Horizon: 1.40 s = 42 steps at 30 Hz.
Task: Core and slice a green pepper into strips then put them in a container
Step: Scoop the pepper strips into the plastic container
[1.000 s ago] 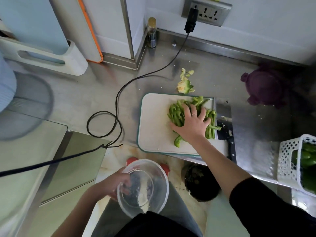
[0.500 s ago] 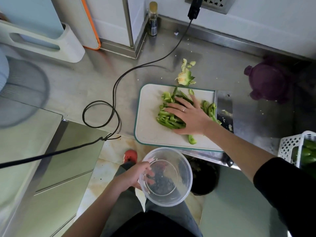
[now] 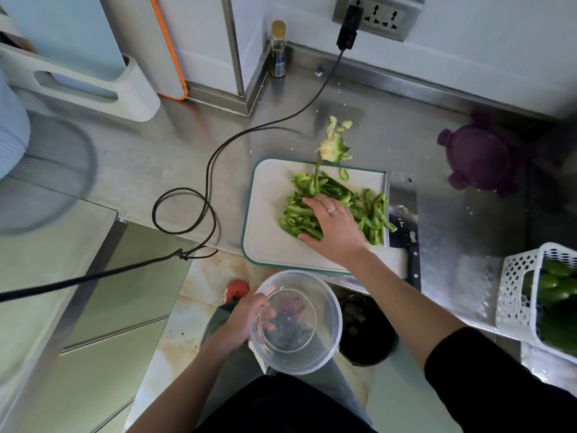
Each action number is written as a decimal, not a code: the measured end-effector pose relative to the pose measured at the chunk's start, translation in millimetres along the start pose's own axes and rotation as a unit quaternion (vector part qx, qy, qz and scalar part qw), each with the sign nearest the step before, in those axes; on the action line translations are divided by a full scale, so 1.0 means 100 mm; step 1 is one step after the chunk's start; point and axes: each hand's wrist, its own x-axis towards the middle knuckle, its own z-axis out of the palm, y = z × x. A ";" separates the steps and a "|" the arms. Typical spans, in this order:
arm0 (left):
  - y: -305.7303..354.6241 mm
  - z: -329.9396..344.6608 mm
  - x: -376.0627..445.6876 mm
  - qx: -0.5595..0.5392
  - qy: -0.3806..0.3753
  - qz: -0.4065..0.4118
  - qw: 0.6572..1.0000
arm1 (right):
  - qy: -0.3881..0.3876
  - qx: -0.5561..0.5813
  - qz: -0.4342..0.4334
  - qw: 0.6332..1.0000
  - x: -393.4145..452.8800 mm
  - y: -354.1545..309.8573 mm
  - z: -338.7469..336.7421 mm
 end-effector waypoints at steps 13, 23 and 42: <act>0.01 -0.01 0.05 -0.013 -0.052 -0.024 0.998 | -0.037 -0.037 -0.037 0.998 -0.08 -0.12 0.07; 0.11 -0.05 -0.01 0.043 -0.058 -0.020 0.997 | 0.381 0.153 0.368 0.834 -0.32 0.49 -0.47; 0.10 -0.06 0.08 0.109 0.001 -0.044 0.993 | 0.049 -0.006 0.196 0.979 0.18 0.95 -0.84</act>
